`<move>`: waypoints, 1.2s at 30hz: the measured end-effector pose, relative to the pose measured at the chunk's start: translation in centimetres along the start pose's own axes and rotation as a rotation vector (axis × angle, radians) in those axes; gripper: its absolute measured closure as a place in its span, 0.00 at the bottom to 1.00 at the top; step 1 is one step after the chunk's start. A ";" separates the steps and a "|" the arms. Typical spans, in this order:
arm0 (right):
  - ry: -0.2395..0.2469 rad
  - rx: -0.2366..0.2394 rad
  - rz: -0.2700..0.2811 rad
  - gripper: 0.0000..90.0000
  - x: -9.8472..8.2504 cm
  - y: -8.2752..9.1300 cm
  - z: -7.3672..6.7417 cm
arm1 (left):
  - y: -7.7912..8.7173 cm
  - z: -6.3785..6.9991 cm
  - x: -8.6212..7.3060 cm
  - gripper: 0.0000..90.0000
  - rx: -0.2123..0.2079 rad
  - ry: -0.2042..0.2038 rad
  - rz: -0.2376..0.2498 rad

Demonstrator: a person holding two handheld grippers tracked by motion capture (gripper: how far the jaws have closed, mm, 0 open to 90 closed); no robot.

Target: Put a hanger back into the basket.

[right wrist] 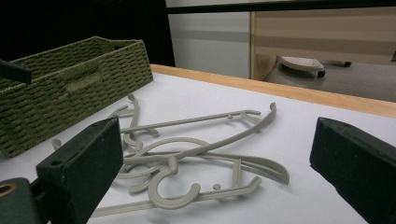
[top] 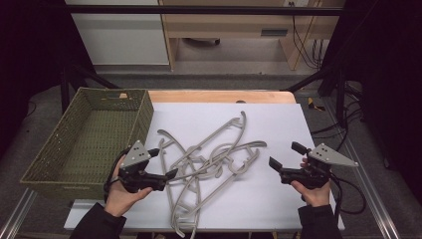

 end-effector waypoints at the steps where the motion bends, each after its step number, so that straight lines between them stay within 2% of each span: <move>1: -0.005 0.003 0.004 0.03 0.0 0.0 0.0 | -0.4 0.2 0.2 0.14 -0.002 -0.006 -0.009; 3: -0.004 0.002 0.002 0.03 0.0 0.0 0.0 | -1.7 0.6 0.7 0.14 -0.017 -0.014 -0.040; 4: -0.004 0.002 0.002 0.03 0.0 0.0 0.0 | -1.7 0.6 0.7 0.14 -0.017 -0.014 -0.040; 6: -0.005 0.004 0.004 0.03 0.0 0.0 0.0 | -3.0 1.0 1.2 0.14 -0.029 -0.031 -0.078; 10: -0.002 0.003 0.005 0.03 0.0 0.1 0.1 | -4.8 1.5 1.9 0.16 -0.041 -0.051 -0.122; 11: -0.002 0.003 0.004 0.03 0.0 0.1 0.1 | -4.8 1.5 1.9 0.17 -0.041 -0.051 -0.122; 14: -0.002 0.001 0.002 0.03 0.0 0.1 0.1 | -6.5 1.8 2.4 0.19 -0.062 -0.070 -0.171; 18: -0.006 0.002 0.000 0.03 0.0 0.1 0.1 | -7.7 2.1 2.6 0.22 -0.069 -0.091 -0.203; 19: -0.005 0.004 -0.001 0.03 -0.1 0.1 0.2 | -8.6 2.3 2.7 0.22 -0.076 -0.104 -0.230; 23: -0.008 0.005 0.002 0.03 0.0 0.1 0.2 | -10.3 2.5 2.7 0.26 -0.084 -0.120 -0.284; 25: -0.009 0.003 0.001 0.03 0.0 0.1 0.2 | -10.7 2.5 2.7 0.27 -0.081 -0.125 -0.297; 26: -0.011 0.004 -0.001 0.03 -0.1 0.1 0.2 | -11.4 2.6 2.6 0.29 -0.077 -0.144 -0.324; 30: -0.012 0.004 0.000 0.03 -0.1 0.0 0.3 | -12.3 2.5 2.5 0.36 -0.079 -0.161 -0.360; 31: -0.006 0.002 -0.003 0.03 -0.1 0.0 0.3 | -13.0 2.6 2.5 0.39 -0.079 -0.170 -0.382; 36: -0.003 0.002 -0.007 0.03 -0.2 0.0 0.3 | -14.3 2.6 2.4 0.53 -0.072 -0.178 -0.417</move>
Point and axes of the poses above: each handheld gripper's, and its own axes: y roughly backward along the jaws, x roughly out of its top, z roughly to its right, the point moved 3 cm from there along -y, roughly forward along the jaws, and after that the axes turned 9 degrees about -z, right-handed, at the moved point
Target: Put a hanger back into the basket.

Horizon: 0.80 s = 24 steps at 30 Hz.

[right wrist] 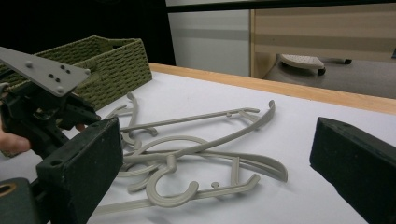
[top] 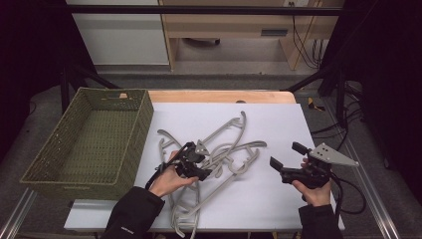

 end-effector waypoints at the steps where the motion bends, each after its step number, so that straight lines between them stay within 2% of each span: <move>1: 0.000 -0.001 0.000 0.03 0.0 0.0 0.0 | -0.2 -0.1 0.1 0.57 0.008 -0.003 -0.005; 2: 0.000 0.000 -0.001 0.03 0.0 0.0 0.0 | -0.3 -0.1 0.2 0.60 -0.003 0.000 -0.009; 7: 0.000 0.003 -0.002 0.03 0.0 0.0 0.0 | -0.9 -0.2 0.3 0.68 0.001 0.000 -0.018; 9: -0.002 0.002 -0.002 0.03 0.0 0.0 0.0 | -1.1 -0.2 0.3 0.75 -0.004 -0.003 -0.028; 14: 0.000 0.006 -0.004 0.03 0.0 -0.1 -0.1 | -1.5 0.0 0.3 0.80 -0.002 -0.022 -0.053; 19: 0.000 0.006 -0.009 0.03 -0.1 -0.2 -0.2 | -2.0 -0.2 0.5 0.86 -0.026 0.001 -0.060; 24: -0.003 0.009 -0.010 0.03 -0.1 -0.2 -0.2 | -2.3 -0.2 0.8 0.88 -0.033 0.010 -0.079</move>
Point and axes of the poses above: each handheld gripper's, and its own axes: y roughly backward along the jaws, x roughly out of its top, z roughly to its right, the point moved 3 cm from there along -y, roughly forward along the jaws, and after that the axes turned 9 degrees about -z, right-handed, at the moved point
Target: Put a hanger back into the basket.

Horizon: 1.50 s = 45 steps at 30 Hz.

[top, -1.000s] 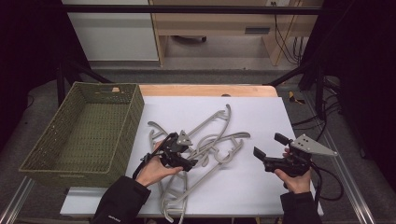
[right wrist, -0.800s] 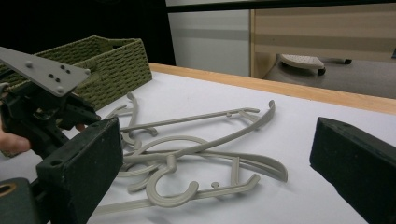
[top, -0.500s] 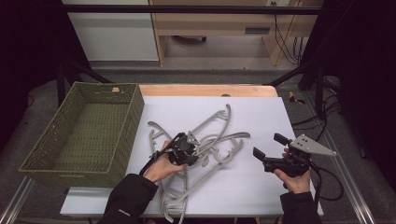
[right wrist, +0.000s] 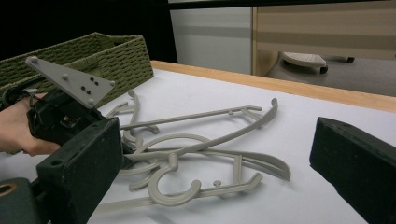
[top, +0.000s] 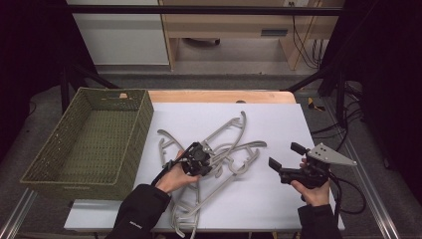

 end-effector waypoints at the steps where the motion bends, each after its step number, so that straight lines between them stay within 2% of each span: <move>1: 0.001 -0.001 0.003 0.03 0.0 0.0 0.0 | 0.0 0.0 0.1 0.89 0.004 0.000 -0.011; 10: 0.000 -0.001 0.004 0.03 0.0 0.1 0.1 | 0.1 0.3 0.1 0.90 0.024 -0.012 -0.006; 14: 0.000 -0.002 0.004 0.03 0.0 0.2 0.1 | 0.4 0.5 0.1 0.90 0.033 -0.020 0.017; 17: 0.000 -0.006 0.007 0.03 0.0 0.3 0.2 | 1.4 0.5 0.1 0.90 0.033 -0.007 0.066; 27: -0.005 -0.007 0.008 0.03 0.0 0.4 0.3 | 3.7 0.5 -0.5 0.90 0.004 0.007 0.142; 28: -0.003 -0.007 0.008 0.03 0.0 0.4 0.3 | 4.2 0.6 -0.6 0.90 -0.001 0.014 0.170; 32: -0.004 -0.009 0.011 0.03 0.0 0.5 0.4 | 5.1 0.6 -0.8 0.90 -0.005 0.028 0.207; 33: -0.004 -0.010 0.012 0.03 0.0 0.5 0.4 | 5.8 0.6 -1.0 0.90 -0.007 0.035 0.230; 39: -0.007 -0.011 0.011 0.03 0.0 0.5 0.4 | 7.6 0.4 -1.8 0.90 -0.002 0.040 0.254; 41: -0.008 -0.016 0.011 0.03 0.0 0.5 0.4 | 8.6 0.3 -2.3 0.90 -0.012 0.042 0.266; 45: -0.008 -0.019 0.010 0.03 0.0 0.5 0.4 | 9.7 0.2 -2.9 0.90 -0.025 0.037 0.277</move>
Point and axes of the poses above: each handheld gripper's, and its own axes: y roughly backward along the jaws, x roughly out of its top, z roughly to its right, the point moved 3 cm from there along -y, roughly forward along the jaws, and after that the axes turned 9 degrees about -z, right-handed, at the moved point
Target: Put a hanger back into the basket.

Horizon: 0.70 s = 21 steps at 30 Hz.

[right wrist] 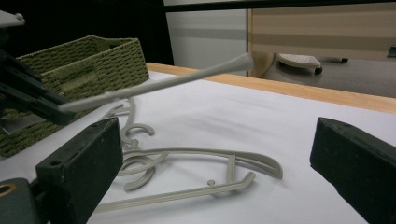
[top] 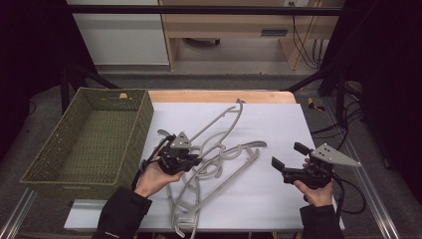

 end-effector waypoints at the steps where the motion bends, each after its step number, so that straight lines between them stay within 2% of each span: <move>1: 0.000 0.000 0.000 0.03 0.0 0.0 0.0 | 0.4 0.0 -0.1 0.90 0.006 -0.001 -0.001; 5: 0.002 0.000 -0.008 0.03 -0.1 -0.1 0.0 | 2.3 -0.1 -0.2 0.90 0.019 0.004 0.020; 8: 0.004 -0.003 -0.012 0.03 -0.2 -0.2 0.0 | 3.1 0.0 -0.2 0.90 0.017 0.004 0.031; 10: 0.003 -0.004 -0.011 0.03 -0.2 -0.2 0.1 | 4.3 0.0 -0.2 0.90 0.019 -0.008 0.031; 13: 0.004 -0.007 -0.014 0.03 -0.2 -0.2 0.1 | 5.1 0.0 -0.1 0.90 0.022 -0.014 0.034; 21: 0.004 -0.008 -0.018 0.03 -0.3 -0.2 0.1 | 8.6 -0.5 0.2 0.90 0.024 -0.018 0.067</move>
Point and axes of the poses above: each handheld gripper's, and its own axes: y roughly backward along the jaws, x roughly out of its top, z roughly to its right, the point moved 3 cm from there along -y, roughly forward along the jaws, and after that the axes turned 9 degrees about -z, right-handed, at the moved point
